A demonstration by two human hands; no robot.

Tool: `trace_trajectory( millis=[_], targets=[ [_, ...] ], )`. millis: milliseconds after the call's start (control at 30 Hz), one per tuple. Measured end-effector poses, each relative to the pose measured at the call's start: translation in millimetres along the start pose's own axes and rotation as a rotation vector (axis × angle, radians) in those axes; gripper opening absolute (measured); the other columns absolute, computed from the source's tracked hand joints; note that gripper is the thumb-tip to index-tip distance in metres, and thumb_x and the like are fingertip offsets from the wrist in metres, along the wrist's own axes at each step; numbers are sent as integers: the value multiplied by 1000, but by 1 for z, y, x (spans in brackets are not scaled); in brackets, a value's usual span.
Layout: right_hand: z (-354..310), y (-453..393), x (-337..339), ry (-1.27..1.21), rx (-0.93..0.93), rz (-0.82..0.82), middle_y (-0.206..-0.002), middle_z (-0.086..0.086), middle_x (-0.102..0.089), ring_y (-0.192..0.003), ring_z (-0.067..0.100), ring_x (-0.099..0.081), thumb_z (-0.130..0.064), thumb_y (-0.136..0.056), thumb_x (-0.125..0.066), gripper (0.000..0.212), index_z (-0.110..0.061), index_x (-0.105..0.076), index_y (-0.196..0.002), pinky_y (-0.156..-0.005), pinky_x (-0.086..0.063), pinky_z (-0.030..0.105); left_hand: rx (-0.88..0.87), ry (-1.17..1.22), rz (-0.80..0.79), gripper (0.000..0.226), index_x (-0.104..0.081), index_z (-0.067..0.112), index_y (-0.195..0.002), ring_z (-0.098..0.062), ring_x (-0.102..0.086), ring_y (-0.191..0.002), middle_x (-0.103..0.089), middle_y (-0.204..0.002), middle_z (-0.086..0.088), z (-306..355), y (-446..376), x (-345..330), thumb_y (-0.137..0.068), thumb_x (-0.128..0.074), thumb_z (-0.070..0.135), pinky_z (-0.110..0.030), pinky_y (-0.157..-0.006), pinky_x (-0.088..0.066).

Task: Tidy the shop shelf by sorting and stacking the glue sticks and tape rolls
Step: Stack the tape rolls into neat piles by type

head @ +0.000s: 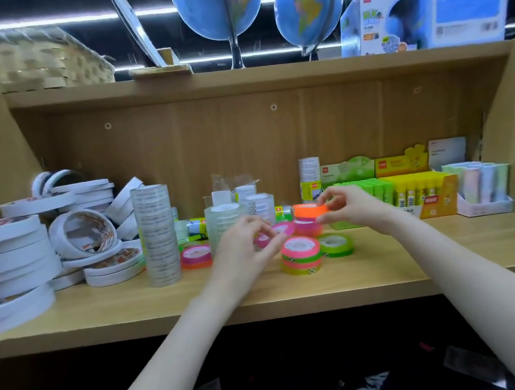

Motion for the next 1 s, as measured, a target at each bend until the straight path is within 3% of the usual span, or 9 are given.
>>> trace_trajectory(
  millis=[100,267,467,533,633,700,767,900,1000],
  targets=[
    [-3,18,24,-43,15,32,-86,6,-65,-75,13,-58,-9,-72,-78,29,-13,-59,-93,-66,-45,21,5,-28,-64,25,-67,7,-88,-18,-56,-100,-57,-101,-5,4,-6,-18,-84,-67,31,-28,-90,-42],
    [27,38,5,61,-11,-104,-100,3,-60,-91,19,-62,-11,-71,-79,30,-24,-56,-85,-89,-51,34,68,-179,-374,44,-50,19,-120,-16,-45,-117,-44,-126,1,2,-2,-53,-83,-65,38,-23,-96,-31],
    [24,42,-11,33,12,-94,-107,7,-57,-88,24,-63,-12,-72,-78,40,-24,-44,-88,-75,-50,32,77,-268,-327,41,-46,25,-117,-13,-48,-115,-42,-126,6,0,-2,-43,-81,-65,34,-26,-91,-39],
    [21,46,-8,8,-9,-184,-107,4,-58,-86,18,-62,-13,-72,-78,37,-23,-46,-90,-73,-48,27,97,-333,-290,43,-45,27,-119,-15,-52,-111,-42,-123,8,-5,2,-35,-82,-63,37,-28,-86,-42],
    [9,43,7,-29,-10,-306,-109,1,-59,-95,13,-60,-23,-76,-75,25,-20,-58,-94,-79,-47,22,90,-381,-255,46,-41,30,-124,-11,-52,-113,-41,-124,11,-12,8,-30,-83,-59,42,-27,-87,-44],
    [-5,26,21,-74,54,-203,-110,5,-63,-100,13,-58,-24,-82,-69,22,-11,-63,-98,-86,-45,24,88,-374,-241,48,-40,31,-126,-10,-52,-114,-40,-126,12,-13,8,-30,-83,-58,44,-28,-89,-44],
    [-9,-2,23,64,105,-150,-114,6,-62,-100,9,-55,-18,-86,-64,23,-11,-62,-108,-85,-43,22,103,-352,-230,47,-40,31,-125,-10,-52,-115,-40,-127,13,-13,8,-30,-83,-58,43,-29,-91,-44],
    [18,-49,-11,440,103,-341,-126,-4,-53,-111,13,-49,-11,-89,-57,41,-21,-54,-128,-92,-42,26,114,-295,-235,46,-41,28,-126,-6,-50,-114,-39,-129,13,-14,9,-29,-85,-59,37,-23,-92,-41],
    [32,-55,-21,530,84,-368,-104,-8,-48,-107,16,-49,-15,-88,-59,34,-22,-58,-121,-92,-43,28,114,-253,-250,44,-42,27,-125,-4,-47,-115,-39,-129,12,-15,8,-29,-85,-59,33,-18,-90,-37]
  ],
)
Point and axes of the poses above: each hand's wrist, its own y-axis away from the middle knuckle, its own x-axis out of the back of the hand, z = x × y, the point moved 4 cm from there along -y, towards the middle knuckle
